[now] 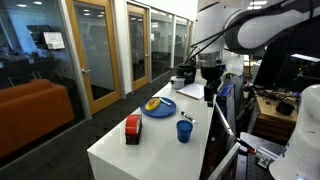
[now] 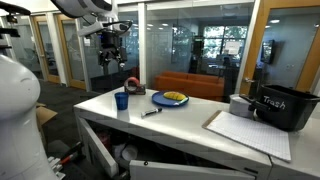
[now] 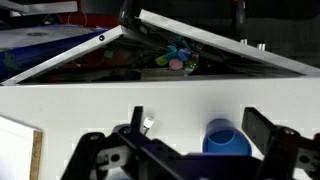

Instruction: Put the marker in the cup

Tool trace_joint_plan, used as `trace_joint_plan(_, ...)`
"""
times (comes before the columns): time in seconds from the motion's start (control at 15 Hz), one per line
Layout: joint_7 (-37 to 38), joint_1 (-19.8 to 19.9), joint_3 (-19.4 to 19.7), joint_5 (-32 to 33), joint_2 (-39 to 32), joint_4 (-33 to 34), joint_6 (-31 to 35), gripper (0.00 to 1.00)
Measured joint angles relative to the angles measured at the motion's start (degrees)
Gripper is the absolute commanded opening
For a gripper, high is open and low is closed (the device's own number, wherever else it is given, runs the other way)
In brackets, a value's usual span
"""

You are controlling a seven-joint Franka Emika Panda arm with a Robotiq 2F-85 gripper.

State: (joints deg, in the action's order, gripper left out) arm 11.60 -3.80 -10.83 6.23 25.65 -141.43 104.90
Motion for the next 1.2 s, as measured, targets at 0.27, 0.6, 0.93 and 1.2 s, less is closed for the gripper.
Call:
trace_joint_plan(0.27,8.0,1.5,1.3,-0.1,-8.3,3.5,5.7,1.0)
trace_joint_plan(0.6,13.2,3.1,4.6,-0.2,-13.4,6.5,7.4,1.0)
trace_joint_plan(0.93,13.0,5.0,8.8,-0.2,-17.0,7.1,11.3,1.0)
trace_joint_plan(1.2,10.5,5.2,10.0,-0.1,-20.2,6.8,16.0,1.0)
